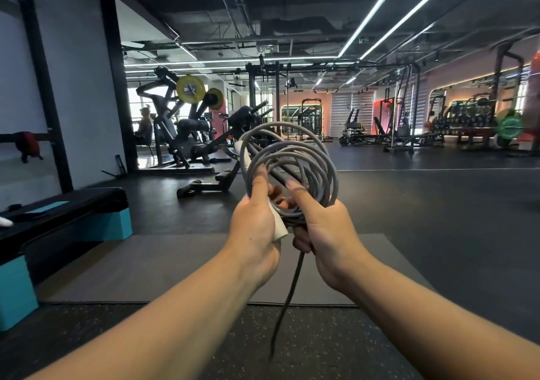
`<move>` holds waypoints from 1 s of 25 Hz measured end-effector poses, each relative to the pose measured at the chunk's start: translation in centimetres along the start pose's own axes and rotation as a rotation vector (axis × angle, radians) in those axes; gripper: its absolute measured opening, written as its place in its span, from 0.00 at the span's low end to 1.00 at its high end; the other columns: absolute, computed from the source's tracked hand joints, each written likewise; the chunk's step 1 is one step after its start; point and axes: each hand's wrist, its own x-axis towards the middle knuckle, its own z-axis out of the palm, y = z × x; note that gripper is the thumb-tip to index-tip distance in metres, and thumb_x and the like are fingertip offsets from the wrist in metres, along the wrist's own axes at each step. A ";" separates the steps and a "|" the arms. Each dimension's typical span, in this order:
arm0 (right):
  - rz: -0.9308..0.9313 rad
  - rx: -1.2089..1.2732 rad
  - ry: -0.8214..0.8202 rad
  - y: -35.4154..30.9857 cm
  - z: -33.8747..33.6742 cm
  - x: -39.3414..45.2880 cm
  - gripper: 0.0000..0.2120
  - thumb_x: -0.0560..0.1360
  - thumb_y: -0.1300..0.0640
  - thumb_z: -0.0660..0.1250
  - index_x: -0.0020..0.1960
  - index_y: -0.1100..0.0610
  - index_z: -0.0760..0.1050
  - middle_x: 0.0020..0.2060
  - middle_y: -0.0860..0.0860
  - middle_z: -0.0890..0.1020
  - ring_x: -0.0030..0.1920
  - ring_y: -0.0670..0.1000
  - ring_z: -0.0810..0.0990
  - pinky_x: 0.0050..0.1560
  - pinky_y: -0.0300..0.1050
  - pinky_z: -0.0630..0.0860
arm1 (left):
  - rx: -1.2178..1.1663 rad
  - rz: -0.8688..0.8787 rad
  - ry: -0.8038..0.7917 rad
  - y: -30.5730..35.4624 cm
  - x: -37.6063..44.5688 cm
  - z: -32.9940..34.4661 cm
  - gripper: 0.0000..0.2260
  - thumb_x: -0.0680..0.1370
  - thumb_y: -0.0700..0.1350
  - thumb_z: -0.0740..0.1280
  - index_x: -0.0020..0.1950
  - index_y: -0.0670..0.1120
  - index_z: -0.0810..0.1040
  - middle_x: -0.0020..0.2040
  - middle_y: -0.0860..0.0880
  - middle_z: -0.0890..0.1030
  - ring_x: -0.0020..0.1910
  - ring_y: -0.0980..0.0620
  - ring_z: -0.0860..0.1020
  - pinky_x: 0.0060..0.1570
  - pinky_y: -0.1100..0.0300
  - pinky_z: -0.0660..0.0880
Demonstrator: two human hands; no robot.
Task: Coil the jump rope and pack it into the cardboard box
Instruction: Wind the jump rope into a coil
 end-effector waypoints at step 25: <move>-0.306 -1.259 -0.489 -5.1 -4.1 2.5 0.14 0.81 0.56 0.63 0.37 0.57 0.69 0.22 0.47 0.70 0.20 0.43 0.67 0.24 0.36 0.64 | 1.542 0.022 -0.884 8.1 3.0 1.2 0.26 0.76 0.61 0.68 0.56 0.39 0.81 0.39 0.46 0.77 0.37 0.51 0.78 0.44 0.57 0.77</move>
